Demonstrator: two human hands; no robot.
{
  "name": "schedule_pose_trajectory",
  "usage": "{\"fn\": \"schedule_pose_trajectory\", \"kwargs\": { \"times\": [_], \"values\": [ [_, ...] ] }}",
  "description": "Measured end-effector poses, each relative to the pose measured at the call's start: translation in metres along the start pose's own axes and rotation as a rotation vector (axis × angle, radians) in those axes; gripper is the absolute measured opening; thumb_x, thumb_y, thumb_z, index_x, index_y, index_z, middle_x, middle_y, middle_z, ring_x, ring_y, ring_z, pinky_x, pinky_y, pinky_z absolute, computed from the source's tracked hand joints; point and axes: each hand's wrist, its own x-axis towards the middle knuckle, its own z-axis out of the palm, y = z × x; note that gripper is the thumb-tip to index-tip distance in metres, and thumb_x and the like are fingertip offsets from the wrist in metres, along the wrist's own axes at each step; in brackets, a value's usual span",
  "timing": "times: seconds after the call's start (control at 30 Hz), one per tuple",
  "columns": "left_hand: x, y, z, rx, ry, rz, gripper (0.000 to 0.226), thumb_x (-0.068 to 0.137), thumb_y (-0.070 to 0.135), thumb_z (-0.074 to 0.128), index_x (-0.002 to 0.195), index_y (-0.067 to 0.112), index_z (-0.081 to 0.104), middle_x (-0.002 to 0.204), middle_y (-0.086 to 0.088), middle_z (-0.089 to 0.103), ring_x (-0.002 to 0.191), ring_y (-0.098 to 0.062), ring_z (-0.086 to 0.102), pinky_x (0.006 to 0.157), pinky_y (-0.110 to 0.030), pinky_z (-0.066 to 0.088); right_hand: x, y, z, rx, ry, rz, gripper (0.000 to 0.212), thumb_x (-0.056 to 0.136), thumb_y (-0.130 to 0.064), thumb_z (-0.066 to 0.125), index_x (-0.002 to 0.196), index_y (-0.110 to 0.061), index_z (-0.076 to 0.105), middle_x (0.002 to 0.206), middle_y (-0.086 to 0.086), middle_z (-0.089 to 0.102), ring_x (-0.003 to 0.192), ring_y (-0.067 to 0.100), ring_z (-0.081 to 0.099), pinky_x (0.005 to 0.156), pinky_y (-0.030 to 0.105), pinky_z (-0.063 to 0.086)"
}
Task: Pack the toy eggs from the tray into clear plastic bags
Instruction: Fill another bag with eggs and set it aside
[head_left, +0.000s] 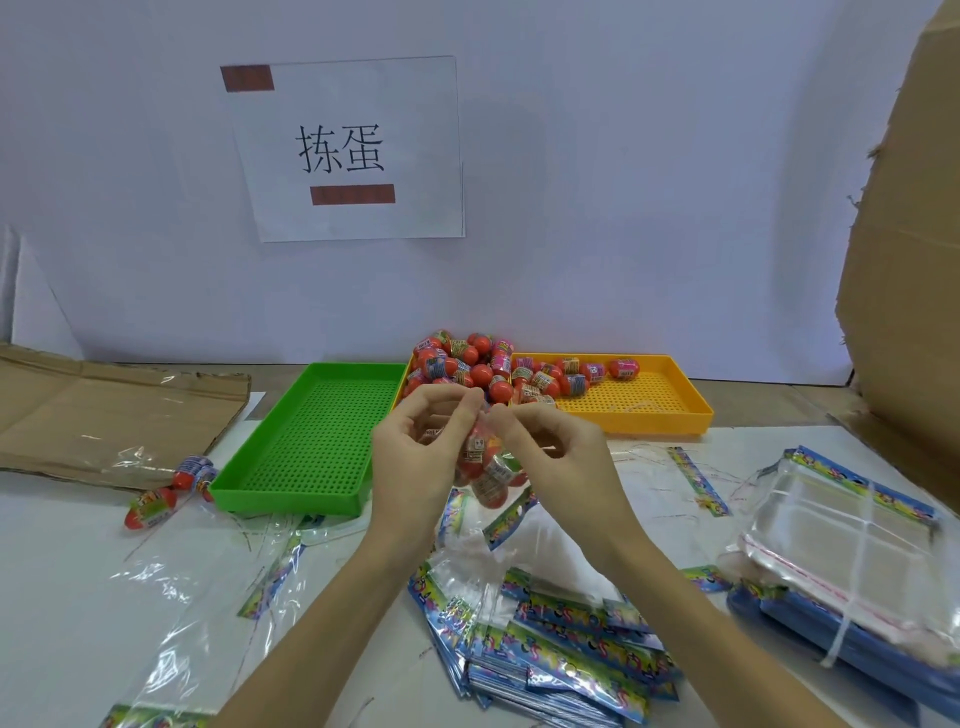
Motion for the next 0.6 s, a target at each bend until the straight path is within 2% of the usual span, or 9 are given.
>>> {"fn": "schedule_pose_trajectory", "kwargs": {
  "times": [0.07,0.2,0.27,0.33,0.4,0.47,0.53,0.6],
  "values": [
    [-0.001,0.0,0.0,0.008,-0.016,0.008,0.011,0.087,0.037,0.081,0.089,0.026,0.08,0.082,-0.003,0.077,0.071,-0.012,0.069,0.054,-0.025,0.054,0.001,0.001,-0.001,0.008,0.015,0.022,0.017,0.093,-0.037,0.073,0.094,-0.022,0.079,0.083,-0.003,0.073,0.083,0.021,0.069,0.073,0.04,0.063],
    [0.0,-0.001,0.0,0.011,-0.036,-0.012,0.004,0.09,0.032,0.081,0.091,0.028,0.082,0.086,-0.002,0.079,0.077,-0.014,0.075,0.057,-0.028,0.06,0.003,0.006,-0.005,0.032,0.026,0.063,0.009,0.094,-0.028,0.074,0.091,-0.021,0.078,0.085,-0.004,0.074,0.081,0.009,0.068,0.068,0.022,0.057],
    [0.005,0.002,-0.001,0.017,-0.04,-0.042,0.02,0.094,0.043,0.073,0.103,0.027,0.081,0.096,-0.001,0.08,0.088,-0.016,0.077,0.067,-0.035,0.064,0.003,0.007,-0.006,0.077,0.059,0.077,0.009,0.096,-0.026,0.072,0.091,-0.019,0.076,0.085,-0.004,0.073,0.082,0.008,0.068,0.069,0.019,0.055],
    [0.01,0.006,-0.003,-0.055,-0.055,-0.119,0.041,0.096,0.055,0.061,0.113,0.021,0.078,0.106,-0.002,0.08,0.099,-0.017,0.077,0.075,-0.029,0.063,0.004,0.007,-0.009,0.152,0.1,0.104,0.01,0.098,-0.025,0.07,0.094,-0.017,0.075,0.086,-0.003,0.073,0.081,0.008,0.067,0.069,0.018,0.054],
    [0.013,0.007,-0.007,-0.071,-0.099,-0.194,0.05,0.093,0.06,0.058,0.113,0.018,0.076,0.109,-0.003,0.08,0.102,-0.017,0.077,0.079,-0.023,0.06,0.007,0.007,-0.013,0.218,0.148,0.125,0.012,0.099,-0.025,0.068,0.097,-0.016,0.074,0.086,-0.003,0.074,0.079,0.004,0.067,0.068,0.015,0.053],
    [0.012,0.005,-0.007,-0.042,-0.175,-0.265,0.046,0.091,0.057,0.065,0.109,0.016,0.077,0.11,-0.012,0.079,0.1,-0.027,0.076,0.082,-0.031,0.062,0.009,0.007,-0.015,0.271,0.194,0.14,0.012,0.1,-0.025,0.066,0.099,-0.016,0.074,0.086,-0.003,0.075,0.078,0.004,0.067,0.067,0.014,0.052],
    [0.008,0.002,-0.006,-0.077,-0.216,-0.31,0.04,0.093,0.045,0.071,0.108,0.009,0.078,0.111,-0.023,0.076,0.102,-0.043,0.074,0.09,-0.046,0.063,0.01,0.008,-0.015,0.308,0.207,0.177,0.013,0.102,-0.024,0.064,0.1,-0.015,0.073,0.087,-0.004,0.074,0.079,0.004,0.067,0.065,0.015,0.053],
    [0.006,0.004,-0.005,-0.109,-0.214,-0.3,0.036,0.094,0.04,0.073,0.106,0.006,0.078,0.108,-0.022,0.077,0.101,-0.046,0.074,0.091,-0.052,0.063,0.012,0.009,-0.015,0.342,0.175,0.263,0.013,0.104,-0.019,0.06,0.101,-0.013,0.071,0.087,-0.003,0.074,0.082,0.009,0.067,0.064,0.018,0.053]
  ]
}}
